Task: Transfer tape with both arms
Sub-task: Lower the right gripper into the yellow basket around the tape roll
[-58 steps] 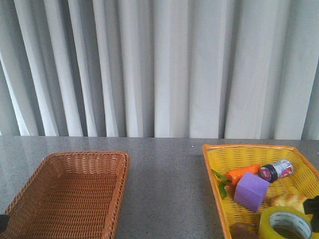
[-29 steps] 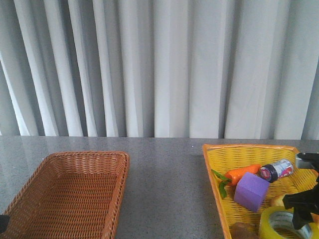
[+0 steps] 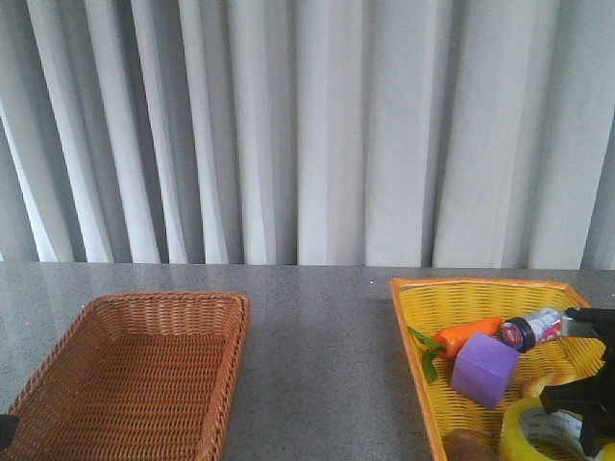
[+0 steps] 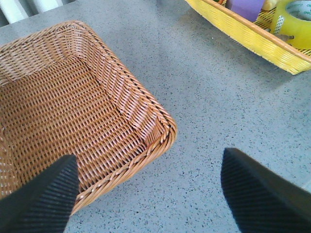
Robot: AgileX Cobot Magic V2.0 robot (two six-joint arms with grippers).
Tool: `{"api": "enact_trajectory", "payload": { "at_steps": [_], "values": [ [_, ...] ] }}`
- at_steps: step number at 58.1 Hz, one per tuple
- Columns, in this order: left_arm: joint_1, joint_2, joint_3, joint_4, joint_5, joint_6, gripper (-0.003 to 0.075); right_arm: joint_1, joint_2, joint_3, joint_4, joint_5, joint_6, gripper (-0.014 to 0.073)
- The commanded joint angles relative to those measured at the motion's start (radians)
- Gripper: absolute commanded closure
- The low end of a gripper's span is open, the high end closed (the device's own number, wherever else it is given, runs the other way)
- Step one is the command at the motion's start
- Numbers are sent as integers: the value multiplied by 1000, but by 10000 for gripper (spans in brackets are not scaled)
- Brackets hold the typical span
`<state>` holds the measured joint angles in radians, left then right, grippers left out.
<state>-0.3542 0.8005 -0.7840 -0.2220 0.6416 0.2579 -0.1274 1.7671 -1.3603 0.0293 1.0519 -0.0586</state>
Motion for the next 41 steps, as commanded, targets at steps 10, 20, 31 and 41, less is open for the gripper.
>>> {"api": "enact_trajectory", "payload": {
  "at_steps": [10, 20, 31, 41],
  "values": [
    [-7, 0, -32, -19, -61, -1, 150, -4, -42, -32, -5, 14, -12, 492],
    [-7, 0, -32, -19, -61, -1, 150, -4, -81, -32, -5, 26, -12, 491],
    [-7, 0, -32, -19, -61, -1, 150, -4, -175, -33, -4, 19, -35, 491],
    [-7, 0, -32, -19, -61, -1, 150, -4, -270, -50, 45, -9, -61, 491]
  ]
}}
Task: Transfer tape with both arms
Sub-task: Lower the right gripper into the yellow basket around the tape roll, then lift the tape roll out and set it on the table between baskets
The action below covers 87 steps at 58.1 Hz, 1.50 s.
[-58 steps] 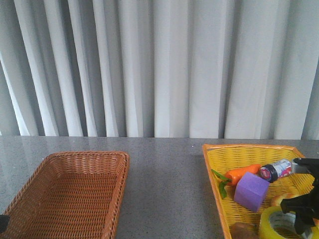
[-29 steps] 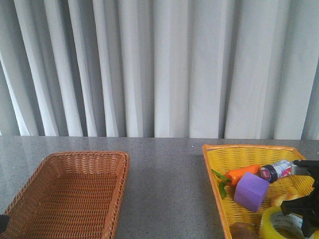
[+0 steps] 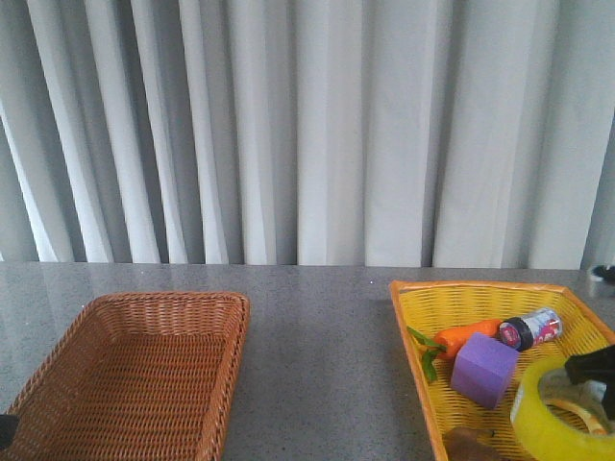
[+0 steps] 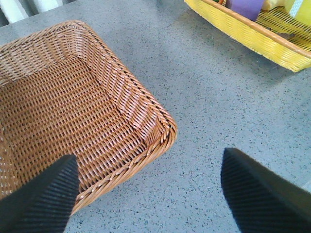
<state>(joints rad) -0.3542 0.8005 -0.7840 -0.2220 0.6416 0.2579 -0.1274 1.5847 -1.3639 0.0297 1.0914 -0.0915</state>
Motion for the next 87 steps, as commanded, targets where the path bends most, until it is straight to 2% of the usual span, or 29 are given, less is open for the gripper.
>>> {"api": "enact_trajectory", "payload": {
  "at_steps": [1, 9, 17, 26, 34, 44, 50, 74, 80, 87],
  "values": [
    [-7, 0, -32, -19, -61, -1, 150, -4, -93, -53, 60, -49, -33, 491],
    [-7, 0, -32, -19, -61, -1, 150, 5, -114, -134, 221, -26, -136, 489],
    [-7, 0, -32, -19, -61, -1, 150, 118, -104, -190, 270, -29, -182, 487],
    [-7, 0, -32, -19, -60, -1, 150, 324, -46, -233, 218, -72, -157, 480],
    [-7, 0, -32, -19, -60, -1, 150, 486, 46, -289, 105, -105, -96, 476],
    [-7, 0, -32, -19, -60, -1, 150, 602, 186, -379, -56, -98, -9, 473],
    [-7, 0, -32, -19, -60, -1, 150, 624, 257, -420, -124, -93, 32, 472],
    [-7, 0, -32, -19, -60, -1, 150, 621, 428, -484, -161, -144, 35, 447],
    [-7, 0, -32, -19, -60, -1, 150, 621, 431, -484, -169, -153, 51, 405],
    [-7, 0, -32, -19, -60, -1, 150, 621, 411, -494, -162, -163, 55, 291]
  ]
}}
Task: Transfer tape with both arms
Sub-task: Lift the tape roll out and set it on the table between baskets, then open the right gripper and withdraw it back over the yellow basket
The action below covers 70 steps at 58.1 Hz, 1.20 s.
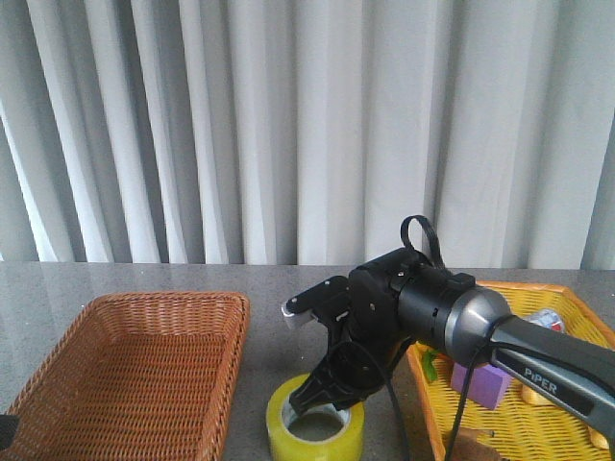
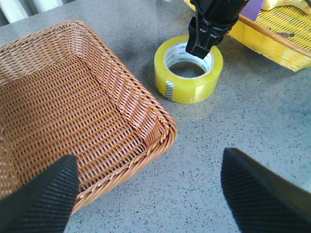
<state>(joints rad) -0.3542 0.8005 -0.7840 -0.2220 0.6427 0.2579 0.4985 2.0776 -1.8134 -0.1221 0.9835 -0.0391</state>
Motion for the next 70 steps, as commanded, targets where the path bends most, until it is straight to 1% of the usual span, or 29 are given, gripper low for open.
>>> {"api": "enact_trajectory", "payload": {
  "at_steps": [1, 5, 9, 15, 19, 27, 32, 42, 47, 57, 70],
  "values": [
    [-7, 0, -32, -19, -61, -1, 150, -5, -87, -47, -7, -55, 3, 278],
    [-7, 0, -32, -19, -61, -1, 150, -5, -117, -58, 6, -51, 3, 216],
    [-7, 0, -32, -19, -61, -1, 150, -5, -158, -54, 6, -45, 3, 179],
    [-7, 0, -32, -19, -61, -1, 150, -5, -231, -47, 4, 6, -5, 165],
    [-7, 0, -32, -19, -61, -1, 150, -5, -293, -11, 2, 7, -8, 165],
    [-7, 0, -32, -19, -61, -1, 150, -5, -445, 163, 0, -91, -4, 174],
    [-7, 0, -32, -19, -61, -1, 150, -5, -553, 309, 1, -160, 1, 180],
    [-7, 0, -32, -19, -61, -1, 150, -7, -745, 573, 1, -254, 39, 180],
    [-7, 0, -32, -19, -61, -1, 150, -35, -839, 684, 27, -305, 59, 180],
    [-7, 0, -32, -19, -61, -1, 150, -117, -1025, 870, 100, -330, 47, 180],
    [-7, 0, -32, -19, -61, -1, 150, -121, -1237, 1067, 122, -343, 39, 180]
  ]
}}
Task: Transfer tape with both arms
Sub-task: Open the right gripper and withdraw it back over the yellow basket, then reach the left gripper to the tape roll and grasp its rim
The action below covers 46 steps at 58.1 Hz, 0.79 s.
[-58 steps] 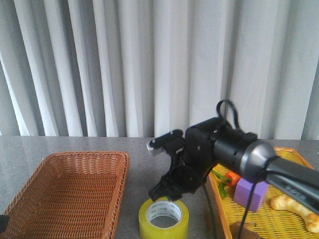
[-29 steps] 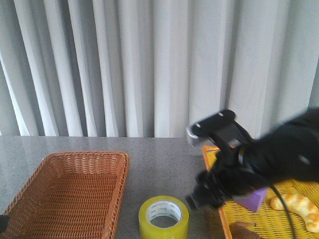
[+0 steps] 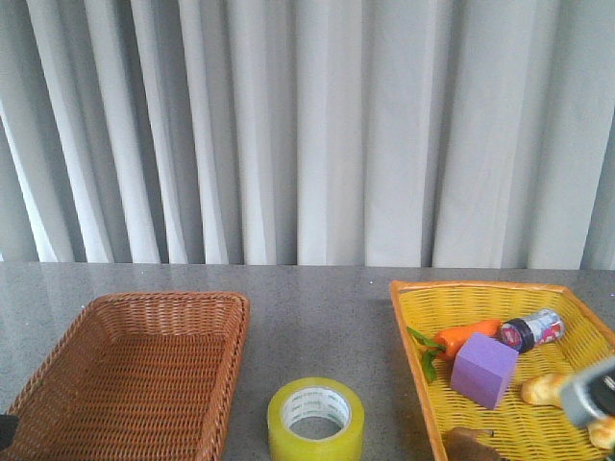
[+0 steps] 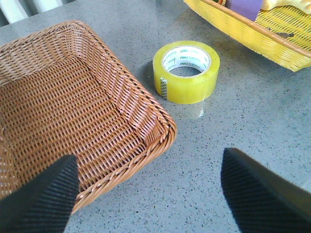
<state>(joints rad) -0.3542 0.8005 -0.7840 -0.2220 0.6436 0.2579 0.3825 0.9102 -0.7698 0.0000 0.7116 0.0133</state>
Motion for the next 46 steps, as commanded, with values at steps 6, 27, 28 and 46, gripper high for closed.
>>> {"api": "enact_trajectory", "payload": {
  "at_steps": [6, 27, 28, 46],
  "values": [
    [-7, 0, -32, -19, -62, -1, 150, -5, -136, 69, 8, -72, -13, 180],
    [-7, 0, -32, -20, -130, -3, 150, -5, -197, 87, 9, -85, -13, 180],
    [-7, 0, -32, -21, -142, -3, 150, -5, -197, 87, 10, -84, -13, 180],
    [-8, 156, -119, -20, -227, 102, 150, -5, -197, 87, 10, -84, -13, 180]
  ]
}}
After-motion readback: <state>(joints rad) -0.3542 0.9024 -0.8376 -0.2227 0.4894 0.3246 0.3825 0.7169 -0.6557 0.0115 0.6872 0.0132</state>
